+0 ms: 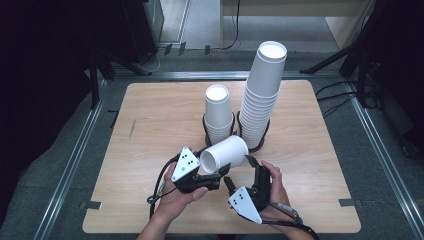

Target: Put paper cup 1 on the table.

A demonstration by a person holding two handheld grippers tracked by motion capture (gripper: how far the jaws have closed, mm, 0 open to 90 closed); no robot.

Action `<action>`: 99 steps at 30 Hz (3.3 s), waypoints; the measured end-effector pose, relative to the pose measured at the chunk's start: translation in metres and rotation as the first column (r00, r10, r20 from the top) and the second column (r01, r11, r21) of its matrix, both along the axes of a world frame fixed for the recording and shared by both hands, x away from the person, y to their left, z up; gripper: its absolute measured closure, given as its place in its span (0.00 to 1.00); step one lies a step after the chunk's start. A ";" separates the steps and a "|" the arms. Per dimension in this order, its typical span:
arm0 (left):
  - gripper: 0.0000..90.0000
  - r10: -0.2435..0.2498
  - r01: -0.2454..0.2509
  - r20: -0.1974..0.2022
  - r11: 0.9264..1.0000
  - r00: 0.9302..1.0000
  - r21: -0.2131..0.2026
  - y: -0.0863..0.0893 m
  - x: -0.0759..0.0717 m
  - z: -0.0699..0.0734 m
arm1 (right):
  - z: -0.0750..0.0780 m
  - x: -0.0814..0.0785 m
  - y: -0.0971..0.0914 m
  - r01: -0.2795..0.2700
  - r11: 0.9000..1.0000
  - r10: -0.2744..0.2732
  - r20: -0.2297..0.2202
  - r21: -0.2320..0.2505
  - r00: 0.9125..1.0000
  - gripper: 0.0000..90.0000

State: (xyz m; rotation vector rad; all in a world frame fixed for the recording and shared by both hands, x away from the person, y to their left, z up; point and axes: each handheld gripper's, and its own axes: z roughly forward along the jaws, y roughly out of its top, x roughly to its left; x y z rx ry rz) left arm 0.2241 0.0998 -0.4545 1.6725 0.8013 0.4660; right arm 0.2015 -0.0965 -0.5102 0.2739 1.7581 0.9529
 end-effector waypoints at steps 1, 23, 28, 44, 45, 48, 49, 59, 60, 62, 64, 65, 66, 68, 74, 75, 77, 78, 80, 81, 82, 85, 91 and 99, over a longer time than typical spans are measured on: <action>0.25 0.000 0.000 0.000 1.000 1.000 0.000 0.000 0.000 0.000 | 0.001 0.000 0.000 -0.002 1.000 0.002 -0.010 0.009 1.000 0.03; 0.25 0.056 -0.052 0.095 0.998 0.994 -0.043 0.001 -0.001 -0.001 | 0.015 0.007 -0.012 0.105 0.926 0.010 -0.301 0.362 0.954 0.07; 0.25 0.057 -0.051 0.095 0.997 0.994 -0.060 0.001 0.000 -0.002 | 0.023 0.007 -0.023 0.136 0.890 0.030 -0.353 0.435 0.935 0.07; 0.25 0.042 -0.036 0.101 0.998 0.994 -0.058 -0.001 0.000 -0.004 | 0.050 0.000 -0.033 0.250 0.735 0.117 -0.482 0.630 0.869 0.07; 0.25 0.041 -0.035 0.102 0.998 0.994 -0.061 -0.001 0.000 -0.004 | 0.051 -0.001 -0.033 0.256 0.722 0.126 -0.487 0.642 0.865 0.06; 0.25 0.040 -0.034 0.101 0.997 0.994 -0.067 -0.001 0.000 -0.005 | 0.052 -0.003 -0.036 0.287 0.640 0.202 -0.516 0.713 0.832 0.07; 0.25 0.035 -0.028 0.104 0.997 0.994 -0.070 -0.001 0.000 -0.005 | 0.051 -0.003 -0.037 0.296 0.621 0.215 -0.521 0.726 0.826 0.07; 0.25 0.043 -0.028 0.147 0.994 0.988 -0.106 -0.005 0.000 -0.012 | 0.040 -0.002 -0.041 0.451 0.354 0.408 -0.569 0.819 0.714 0.02; 0.25 0.046 -0.029 0.150 0.993 0.988 -0.110 -0.006 0.000 -0.013 | 0.040 -0.002 -0.041 0.451 0.354 0.408 -0.569 0.819 0.714 0.02; 0.25 0.057 -0.038 0.159 0.992 0.986 -0.118 -0.008 0.000 -0.016 | 0.040 -0.001 -0.042 0.484 0.286 0.451 -0.561 0.827 0.694 0.00; 0.25 0.058 -0.038 0.165 0.992 0.985 -0.123 -0.009 0.000 -0.018 | 0.040 -0.001 -0.042 0.487 0.273 0.462 -0.557 0.829 0.690 0.00; 0.25 0.059 -0.035 0.173 0.990 0.983 -0.137 -0.010 -0.001 -0.020 | 0.040 0.000 -0.043 0.499 0.241 0.492 -0.548 0.833 0.677 0.00; 0.25 0.059 -0.035 0.173 0.990 0.983 -0.137 -0.010 -0.001 -0.020 | 0.040 0.000 -0.043 0.499 0.241 0.492 -0.548 0.833 0.677 0.00; 0.25 0.064 -0.037 0.179 0.988 0.982 -0.151 -0.012 -0.001 -0.022 | 0.041 0.001 -0.042 0.518 0.212 0.509 -0.546 0.829 0.666 0.00; 0.25 0.064 -0.030 0.203 0.985 0.977 -0.168 -0.017 -0.004 -0.026 | 0.039 0.007 -0.041 0.616 0.091 0.570 -0.548 0.782 0.612 0.00; 0.25 0.065 -0.030 0.208 0.986 0.976 -0.166 -0.018 -0.004 -0.026 | 0.038 0.009 -0.042 0.633 0.070 0.584 -0.546 0.771 0.600 0.00; 0.25 0.063 -0.028 0.211 0.986 0.975 -0.166 -0.019 -0.005 -0.027 | 0.037 0.010 -0.042 0.644 0.054 0.597 -0.542 0.763 0.592 0.00; 0.25 0.062 -0.026 0.215 0.986 0.975 -0.166 -0.020 -0.005 -0.027 | 0.035 0.012 -0.042 0.670 0.008 0.632 -0.523 0.742 0.571 0.00; 0.25 0.061 -0.025 0.217 0.986 0.974 -0.165 -0.021 -0.005 -0.028 | 0.033 0.015 -0.042 0.690 -0.032 0.661 -0.502 0.724 0.557 0.00; 0.25 0.058 -0.023 0.220 0.987 0.974 -0.161 -0.021 -0.005 -0.029 | 0.033 0.015 -0.042 0.690 -0.032 0.661 -0.502 0.724 0.557 0.00; 0.25 0.059 -0.023 0.221 0.986 0.973 -0.163 -0.022 -0.006 -0.030 | 0.032 0.017 -0.041 0.704 -0.058 0.683 -0.486 0.708 0.546 0.00; 0.25 0.058 -0.024 0.222 0.988 0.973 -0.155 -0.023 -0.007 -0.030 | 0.031 0.019 -0.040 0.733 -0.082 0.698 -0.486 0.676 0.526 0.00; 0.25 0.037 -0.008 0.239 0.992 0.970 -0.124 -0.029 -0.010 -0.032 | 0.029 0.022 -0.040 0.778 -0.145 0.750 -0.446 0.611 0.489 0.00; 0.25 0.027 0.003 0.248 0.993 0.968 -0.118 -0.031 -0.012 -0.032 | 0.028 0.029 -0.040 0.807 -0.187 0.778 -0.418 0.560 0.469 0.00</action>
